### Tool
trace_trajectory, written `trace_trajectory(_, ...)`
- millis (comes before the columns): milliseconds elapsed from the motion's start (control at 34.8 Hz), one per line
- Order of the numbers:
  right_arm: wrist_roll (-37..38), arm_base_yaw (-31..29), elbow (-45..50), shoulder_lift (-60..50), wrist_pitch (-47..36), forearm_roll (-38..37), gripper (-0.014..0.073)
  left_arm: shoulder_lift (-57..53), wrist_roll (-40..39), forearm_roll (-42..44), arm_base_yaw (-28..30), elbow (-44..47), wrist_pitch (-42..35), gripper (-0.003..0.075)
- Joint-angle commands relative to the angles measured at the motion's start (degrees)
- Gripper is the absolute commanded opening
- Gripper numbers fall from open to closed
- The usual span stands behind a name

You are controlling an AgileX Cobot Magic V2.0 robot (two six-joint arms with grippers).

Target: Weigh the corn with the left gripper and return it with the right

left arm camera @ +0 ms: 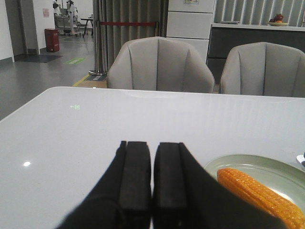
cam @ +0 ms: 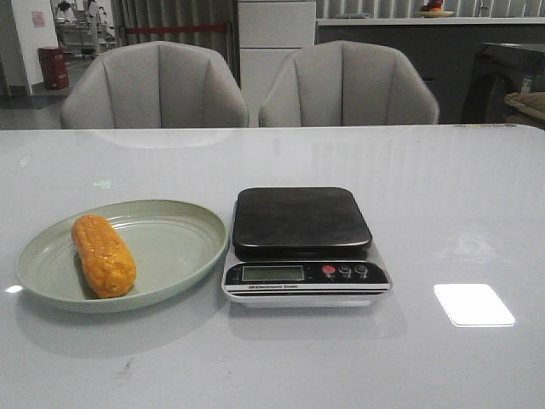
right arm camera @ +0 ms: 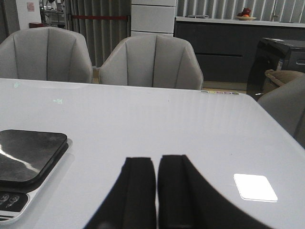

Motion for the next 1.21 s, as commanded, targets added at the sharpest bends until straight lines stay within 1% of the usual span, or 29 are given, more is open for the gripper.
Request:
trace_trajectory(0,-0.5,0.0,0.6,-1.1,-4.8,-0.6,0.0192,-1.2,0.0,-0.5,0.0,1.7,-4.6,0.0113)
trace_trajectory(748,-0.5,0.0,0.6,-1.1,-4.8,-0.6,0.0192,-1.2,0.0,-0.5,0.0,1.7,-5.1,0.0113)
trace_trajectory(835,-0.5,0.0,0.6,-1.1,-4.8,-0.6,0.0192,-1.2,0.0,-0.5,0.0,1.7,-7.3,0.0113)
trace_trajectory(892,-0.5,0.0,0.6,-1.1,-4.8,-0.6,0.0192,-1.2,0.0,-0.5,0.1,1.7,-11.3,0.0113)
trace_trajectory(978,-0.5,0.0,0.6,-1.1,-4.8,-0.6,0.0192,-1.2,0.0,-0.5,0.1,1.3,-19.5,0.0113)
trace_trajectory(1007,-0.5,0.0,0.6,-1.1,-4.8,-0.6,0.0192,-1.2,0.0,-0.5,0.0,0.4,-19.6,0.0113)
trace_trajectory(1036,-0.5,0.0,0.6,-1.1,-4.8,-0.6,0.0192,-0.9,0.0,-0.5,0.0,-1.0,-18.3,0.0113)
trace_trajectory(1122,-0.5,0.0,0.6,-1.1,-4.8,-0.6,0.0192,0.9,0.0,-0.5,0.0,-7.0,-8.8,0.0113)
trace_trajectory(1180,-0.5,0.0,0.6,-1.1,-4.8,-0.6,0.0192,2.7,0.0,-0.5,0.0,-10.7,-4.4,0.0113)
